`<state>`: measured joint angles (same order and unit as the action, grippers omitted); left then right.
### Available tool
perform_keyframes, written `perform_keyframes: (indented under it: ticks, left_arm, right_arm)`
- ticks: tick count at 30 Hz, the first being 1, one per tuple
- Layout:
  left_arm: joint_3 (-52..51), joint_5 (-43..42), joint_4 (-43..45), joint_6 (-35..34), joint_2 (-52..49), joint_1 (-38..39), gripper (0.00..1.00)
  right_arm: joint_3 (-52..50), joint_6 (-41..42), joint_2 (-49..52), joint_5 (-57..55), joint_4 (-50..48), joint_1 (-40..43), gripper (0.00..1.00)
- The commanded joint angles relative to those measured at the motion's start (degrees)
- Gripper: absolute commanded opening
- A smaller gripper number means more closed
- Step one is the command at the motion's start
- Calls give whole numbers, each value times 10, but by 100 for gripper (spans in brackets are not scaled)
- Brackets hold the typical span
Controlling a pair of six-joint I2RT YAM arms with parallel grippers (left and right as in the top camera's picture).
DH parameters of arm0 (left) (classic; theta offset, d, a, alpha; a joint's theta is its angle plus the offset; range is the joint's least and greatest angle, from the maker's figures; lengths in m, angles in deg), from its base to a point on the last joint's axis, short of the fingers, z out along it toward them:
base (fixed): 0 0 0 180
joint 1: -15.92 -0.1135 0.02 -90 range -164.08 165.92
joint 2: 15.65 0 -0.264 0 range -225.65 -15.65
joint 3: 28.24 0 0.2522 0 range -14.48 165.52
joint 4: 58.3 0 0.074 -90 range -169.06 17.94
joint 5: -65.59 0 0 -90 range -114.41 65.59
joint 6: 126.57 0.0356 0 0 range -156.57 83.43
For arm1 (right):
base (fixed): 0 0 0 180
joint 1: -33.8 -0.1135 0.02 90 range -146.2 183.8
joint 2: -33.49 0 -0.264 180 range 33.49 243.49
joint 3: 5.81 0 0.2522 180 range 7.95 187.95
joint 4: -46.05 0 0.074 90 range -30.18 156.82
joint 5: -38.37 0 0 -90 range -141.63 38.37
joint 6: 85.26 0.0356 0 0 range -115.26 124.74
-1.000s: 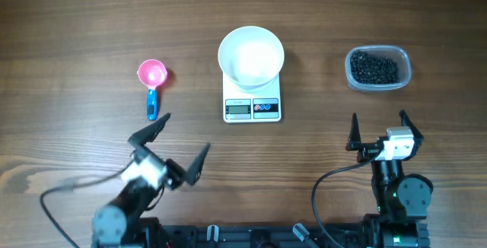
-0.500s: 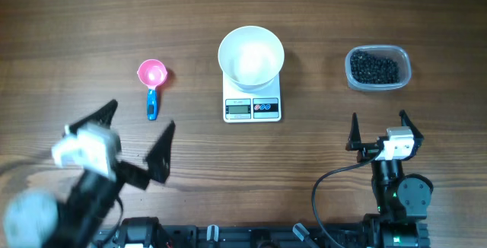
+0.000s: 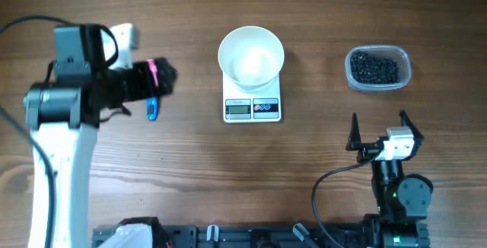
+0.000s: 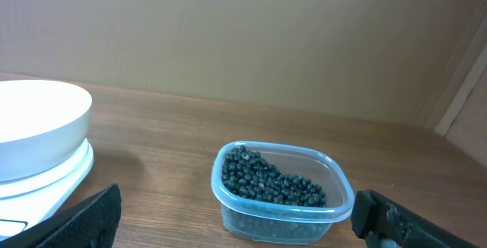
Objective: Scoop item into bowl and weigh 150g on scale
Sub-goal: 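Reach the left gripper to the pink scoop and grasp its blue handle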
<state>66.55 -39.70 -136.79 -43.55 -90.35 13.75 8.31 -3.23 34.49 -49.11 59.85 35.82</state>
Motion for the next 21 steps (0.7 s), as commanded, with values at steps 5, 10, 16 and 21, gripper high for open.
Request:
perform_keyframes:
  ticks: [5, 10, 16, 21]
  left_arm:
    - [7, 128, -26, -100, -153, -58, 100]
    - [7, 56, -15, -36, -228, -94, 100]
    - [7, 33, 15, -22, -247, -113, 100]
    - [-5, 35, 21, 14, -264, -116, 100]
  right_arm:
    - [-1, 5, -6, 1, -1, -3, 100]
    - [-1, 5, -6, 1, -1, -3, 100]
    - [-1, 5, -6, 1, -1, -3, 100]
    - [-1, 5, -6, 1, -1, -3, 100]
